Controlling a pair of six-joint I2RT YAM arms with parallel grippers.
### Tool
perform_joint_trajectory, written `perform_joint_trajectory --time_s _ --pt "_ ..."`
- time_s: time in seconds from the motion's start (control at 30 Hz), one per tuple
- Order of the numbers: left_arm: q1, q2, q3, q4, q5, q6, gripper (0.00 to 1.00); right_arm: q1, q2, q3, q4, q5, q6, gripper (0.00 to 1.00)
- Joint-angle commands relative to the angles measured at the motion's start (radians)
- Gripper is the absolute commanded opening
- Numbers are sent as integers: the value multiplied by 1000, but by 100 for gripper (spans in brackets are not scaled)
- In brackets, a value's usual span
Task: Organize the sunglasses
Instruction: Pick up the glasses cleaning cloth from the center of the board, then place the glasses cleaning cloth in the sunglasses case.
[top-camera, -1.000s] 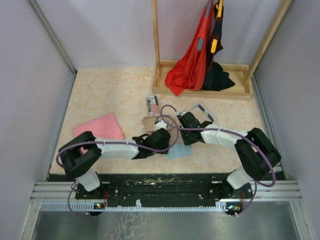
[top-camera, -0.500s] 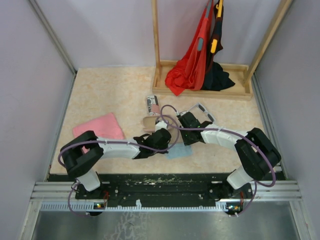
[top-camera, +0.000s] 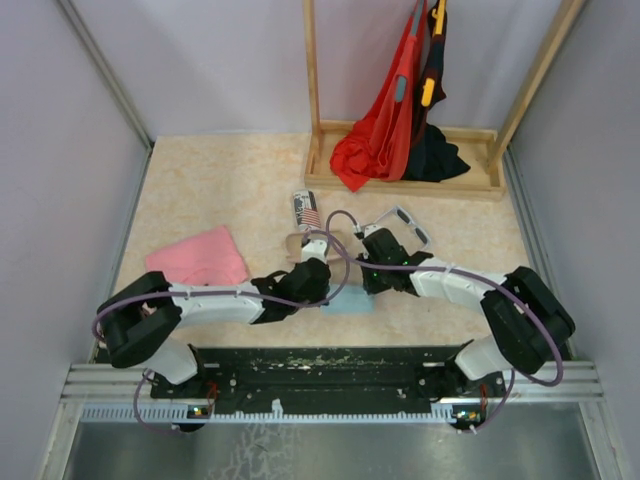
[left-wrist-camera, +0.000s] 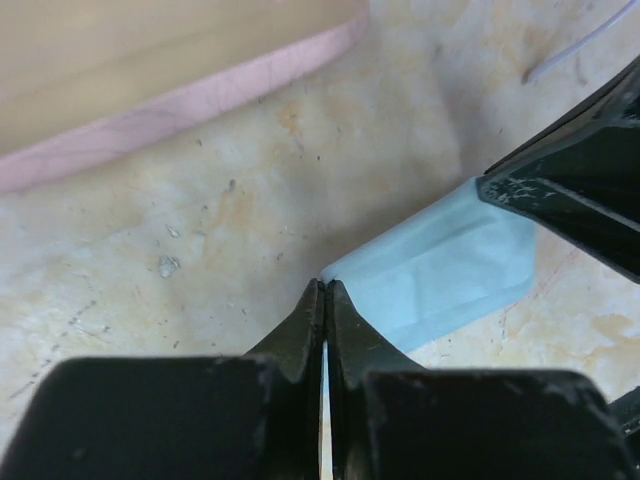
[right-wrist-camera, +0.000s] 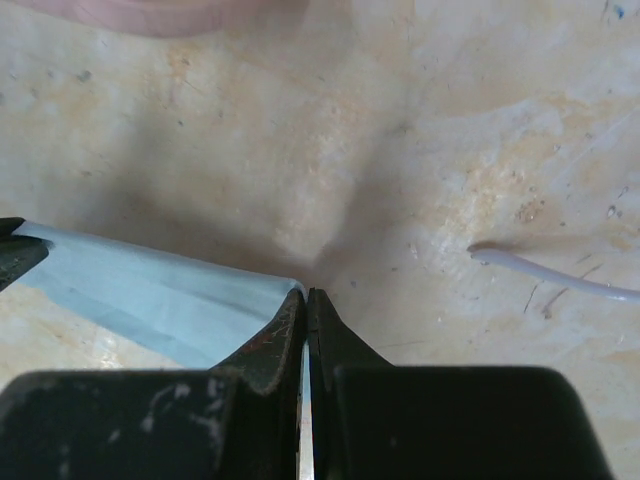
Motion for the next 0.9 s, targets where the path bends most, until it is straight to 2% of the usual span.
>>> perform_joint_trajectory --time_s 0.0,0.27,0.57,0.87 --pt "0 -66 -7 47 -91 93 1 7 -67 9 138 -17 25 0" --pt "45 -114 -12 83 -156 176 1 6 -59 81 230 -17 2 0" --pt "141 -172 -28 146 -179 270 1 4 73 247 253 -21 -42 0" --pt "266 -118 -44 271 -108 319 1 -30 224 382 289 -37 -87 0"
